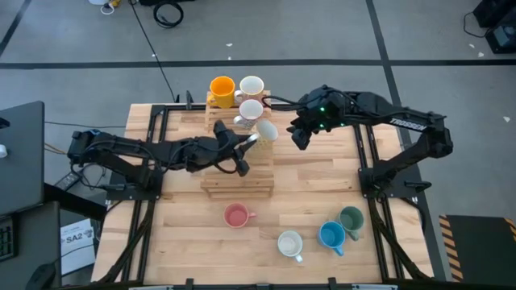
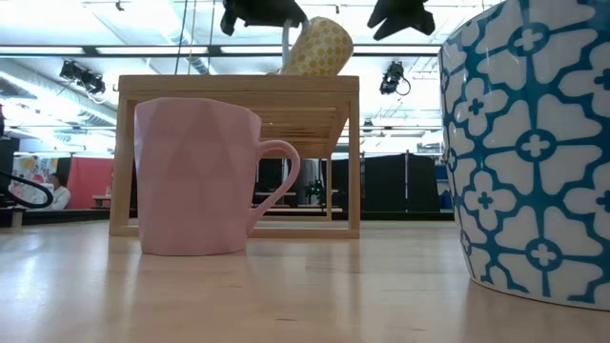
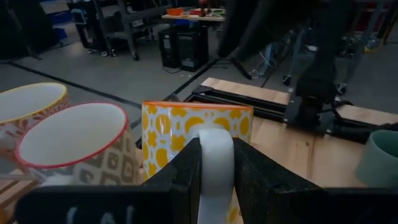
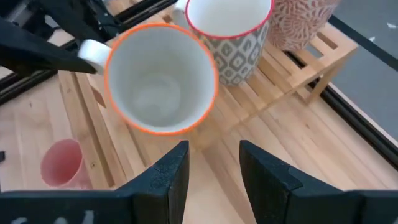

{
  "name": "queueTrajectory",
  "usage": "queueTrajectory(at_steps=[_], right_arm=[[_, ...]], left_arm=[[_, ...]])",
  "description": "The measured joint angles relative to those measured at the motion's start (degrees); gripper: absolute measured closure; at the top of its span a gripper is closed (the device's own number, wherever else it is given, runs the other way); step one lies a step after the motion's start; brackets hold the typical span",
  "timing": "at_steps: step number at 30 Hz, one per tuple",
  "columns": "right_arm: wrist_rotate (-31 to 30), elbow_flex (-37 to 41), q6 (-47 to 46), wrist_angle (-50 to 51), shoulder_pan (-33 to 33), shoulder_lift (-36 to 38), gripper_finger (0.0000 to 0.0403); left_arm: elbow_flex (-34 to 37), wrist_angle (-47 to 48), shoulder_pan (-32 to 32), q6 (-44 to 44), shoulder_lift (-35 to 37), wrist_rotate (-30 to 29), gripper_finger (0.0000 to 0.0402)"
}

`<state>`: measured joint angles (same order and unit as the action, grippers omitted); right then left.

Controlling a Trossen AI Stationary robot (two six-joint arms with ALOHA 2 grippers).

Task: Place coffee mugs
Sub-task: Put the orange mug on the shelf

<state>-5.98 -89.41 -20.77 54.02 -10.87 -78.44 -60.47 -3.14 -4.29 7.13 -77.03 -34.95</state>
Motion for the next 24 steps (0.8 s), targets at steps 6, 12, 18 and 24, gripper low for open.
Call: queueTrajectory(at_steps=[6,12,18,24], right_arm=[[-0.3,0.0,1.0,-0.3,-0.1,-0.2,0.0256],[-0.4,0.0,1.0,0.1,-0.1,-0.2,0.0257],[-0.5,0.0,1.0,0.0,-0.1,-0.2,0.0257],[-0.6,-0.1,1.2,-0.3,-0.1,-1.3,0.0257]], left_arm=[[0.0,-3.2,2.0,1.2,-2.4,-0.1,0.0324],[0.0,-4.8,2.3,1.2,-3.9,0.1,0.0324],[0.0,-4.9,2.2,1.3,-4.1,0.1,0.0324],[0.0,-5.0,2.2,1.6,-4.1,0.3,0.0324]])
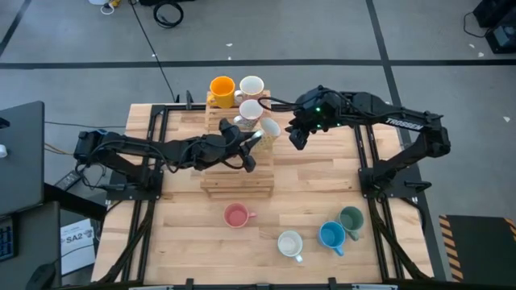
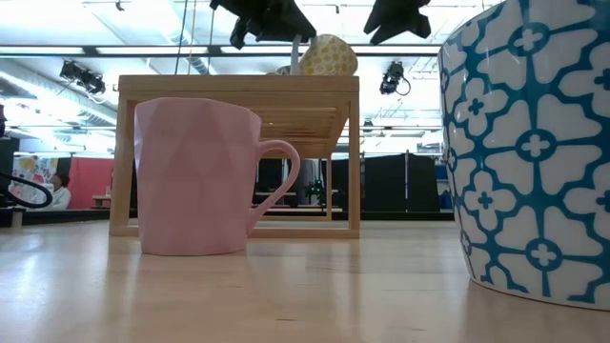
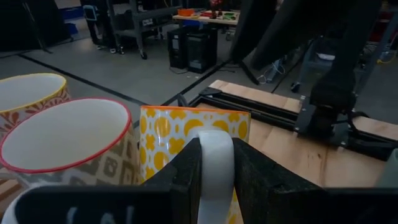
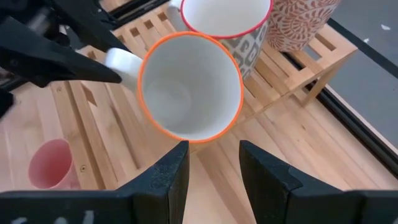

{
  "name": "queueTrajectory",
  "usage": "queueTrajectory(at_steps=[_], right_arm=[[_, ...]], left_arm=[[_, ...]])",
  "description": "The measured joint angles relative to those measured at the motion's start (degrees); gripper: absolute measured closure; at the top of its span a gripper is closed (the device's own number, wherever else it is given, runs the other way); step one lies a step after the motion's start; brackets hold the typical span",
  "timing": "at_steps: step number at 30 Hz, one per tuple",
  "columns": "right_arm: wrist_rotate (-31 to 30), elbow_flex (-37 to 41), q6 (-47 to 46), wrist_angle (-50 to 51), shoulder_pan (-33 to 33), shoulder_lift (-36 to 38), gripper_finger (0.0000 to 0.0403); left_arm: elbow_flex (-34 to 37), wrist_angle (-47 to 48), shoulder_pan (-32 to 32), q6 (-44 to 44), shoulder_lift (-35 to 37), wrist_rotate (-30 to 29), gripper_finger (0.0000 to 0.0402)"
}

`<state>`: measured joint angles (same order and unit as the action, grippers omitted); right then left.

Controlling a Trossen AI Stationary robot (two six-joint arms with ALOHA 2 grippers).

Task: Place coffee mugs
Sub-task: Put the orange mug on the shelf

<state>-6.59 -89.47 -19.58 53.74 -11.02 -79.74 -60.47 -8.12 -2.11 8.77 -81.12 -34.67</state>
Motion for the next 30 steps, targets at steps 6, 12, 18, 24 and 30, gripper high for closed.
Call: queueTrajectory(at_steps=[6,12,18,24,30], right_arm=[[0.3,0.0,0.2,-0.6,-2.5,-1.8,0.0256],[9.3,0.0,0.2,-2.5,-5.9,-2.0,0.0258],[17.0,0.0,0.2,-2.6,-7.5,-3.5,0.0258],[17.2,0.0,1.2,-2.6,-7.8,-5.5,0.0258],[18.3,0.0,2.2,-2.7,-8.0,-6.5,0.0258]], left_arm=[[0.0,-0.9,-1.4,-1.0,0.0,1.5,0.0324],[0.0,-1.4,-3.4,-5.0,0.0,1.6,0.0324],[0.0,-1.4,-4.6,-7.0,0.0,1.5,0.0324],[0.0,-1.4,-4.7,-7.0,0.0,1.4,0.0324],[0.0,-1.5,-4.7,-7.0,0.0,1.4,0.0324]])
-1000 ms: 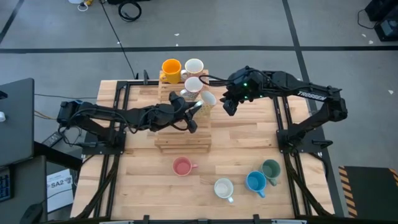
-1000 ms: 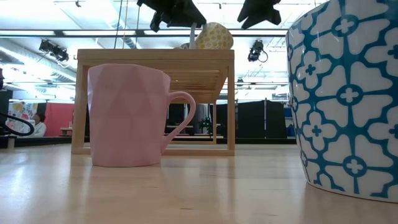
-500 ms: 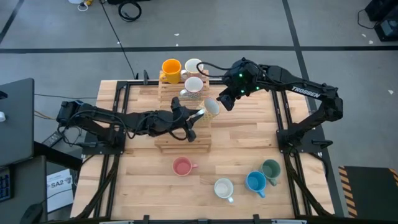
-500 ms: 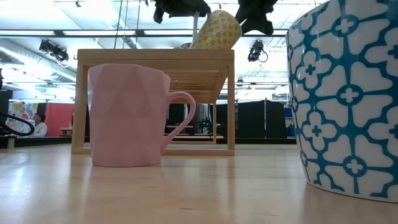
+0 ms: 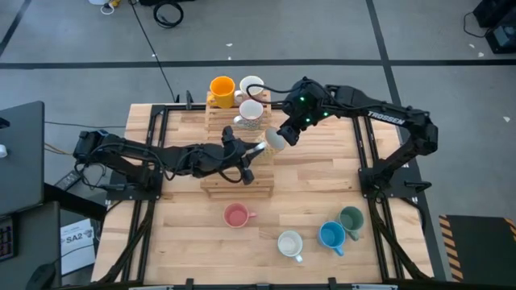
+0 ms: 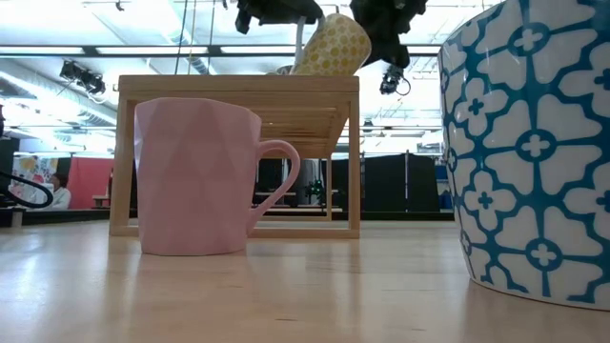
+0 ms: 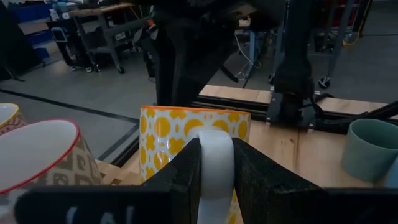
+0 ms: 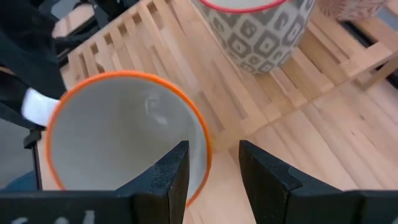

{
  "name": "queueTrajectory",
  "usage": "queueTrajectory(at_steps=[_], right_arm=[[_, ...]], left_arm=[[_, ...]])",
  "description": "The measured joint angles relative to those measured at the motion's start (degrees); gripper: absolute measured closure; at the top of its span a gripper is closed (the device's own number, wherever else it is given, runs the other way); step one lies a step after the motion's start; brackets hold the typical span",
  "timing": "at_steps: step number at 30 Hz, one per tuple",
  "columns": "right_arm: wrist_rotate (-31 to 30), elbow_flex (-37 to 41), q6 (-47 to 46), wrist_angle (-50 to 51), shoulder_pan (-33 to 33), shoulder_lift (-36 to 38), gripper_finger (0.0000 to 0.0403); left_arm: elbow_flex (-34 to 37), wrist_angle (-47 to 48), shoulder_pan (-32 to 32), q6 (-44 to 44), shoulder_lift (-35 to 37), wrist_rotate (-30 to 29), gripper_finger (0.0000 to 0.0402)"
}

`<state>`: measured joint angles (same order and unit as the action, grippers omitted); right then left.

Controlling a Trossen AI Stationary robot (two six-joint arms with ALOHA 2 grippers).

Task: Place coffee mugs
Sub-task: Put the orange mug on the shelf

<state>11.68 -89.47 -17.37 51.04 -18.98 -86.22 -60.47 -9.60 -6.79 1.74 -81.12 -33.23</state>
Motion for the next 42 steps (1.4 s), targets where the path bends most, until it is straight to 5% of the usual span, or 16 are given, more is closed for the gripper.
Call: queueTrajectory(at_steps=[11,20,42], right_arm=[[0.5,0.0,0.0,-0.4,0.0,-2.3,0.0269],[1.4,0.0,-0.7,-1.9,-0.1,-2.7,0.038],[2.4,0.1,-5.7,-3.7,-0.4,-2.8,0.0378]], left_arm=[[0.0,-0.2,0.0,0.6,0.0,-0.2,0.0324],[0.0,0.7,0.2,0.2,0.0,-1.7,0.0324],[-0.2,9.1,0.1,3.7,0.1,-6.1,0.0322]])
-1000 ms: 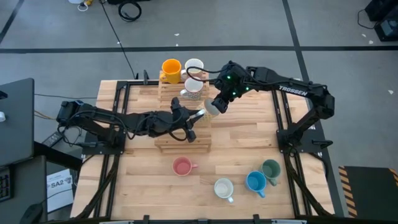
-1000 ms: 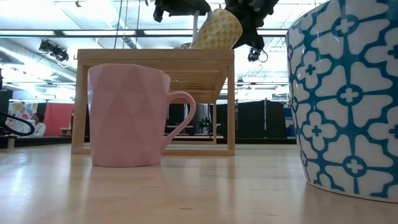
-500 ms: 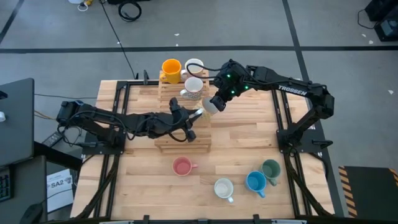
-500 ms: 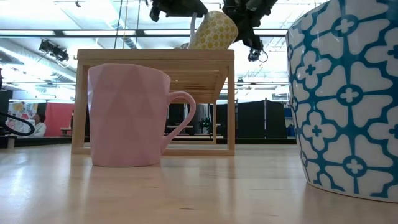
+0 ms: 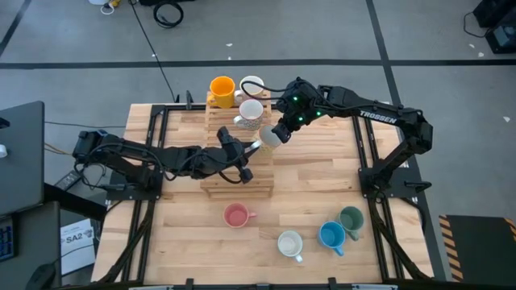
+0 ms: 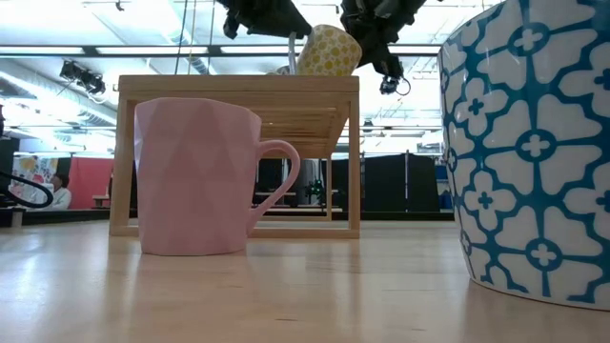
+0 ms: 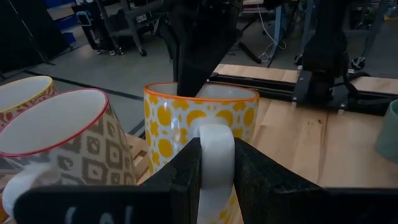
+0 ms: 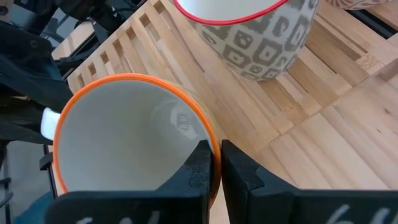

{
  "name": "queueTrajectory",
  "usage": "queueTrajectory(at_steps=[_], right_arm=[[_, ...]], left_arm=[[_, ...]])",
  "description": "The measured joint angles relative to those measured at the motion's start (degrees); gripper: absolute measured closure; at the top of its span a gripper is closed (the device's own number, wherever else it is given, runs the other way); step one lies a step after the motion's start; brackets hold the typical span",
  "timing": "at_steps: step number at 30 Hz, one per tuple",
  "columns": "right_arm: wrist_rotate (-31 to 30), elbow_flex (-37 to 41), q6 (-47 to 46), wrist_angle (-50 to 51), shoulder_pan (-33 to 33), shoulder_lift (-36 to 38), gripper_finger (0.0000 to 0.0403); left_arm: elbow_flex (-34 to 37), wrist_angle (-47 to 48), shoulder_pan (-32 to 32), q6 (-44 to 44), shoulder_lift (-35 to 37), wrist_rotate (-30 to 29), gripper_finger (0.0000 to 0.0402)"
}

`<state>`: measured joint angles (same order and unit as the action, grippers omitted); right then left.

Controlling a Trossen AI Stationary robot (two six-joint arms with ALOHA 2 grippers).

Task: Place coffee mugs
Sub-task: Put the orange mug on the shelf

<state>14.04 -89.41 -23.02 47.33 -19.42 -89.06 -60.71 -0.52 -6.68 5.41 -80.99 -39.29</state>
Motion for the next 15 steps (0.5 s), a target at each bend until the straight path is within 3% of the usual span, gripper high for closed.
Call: queueTrajectory(at_steps=[9,15], right_arm=[[-0.6,0.0,-1.1,-0.2,0.1,0.0,0.0377],[-0.9,0.0,-1.4,0.2,0.0,0.1,0.0377]], left_arm=[[0.0,1.9,0.0,-0.1,0.2,-0.2,0.0319],[0.4,4.2,0.1,-0.1,0.0,-0.8,0.0292]])
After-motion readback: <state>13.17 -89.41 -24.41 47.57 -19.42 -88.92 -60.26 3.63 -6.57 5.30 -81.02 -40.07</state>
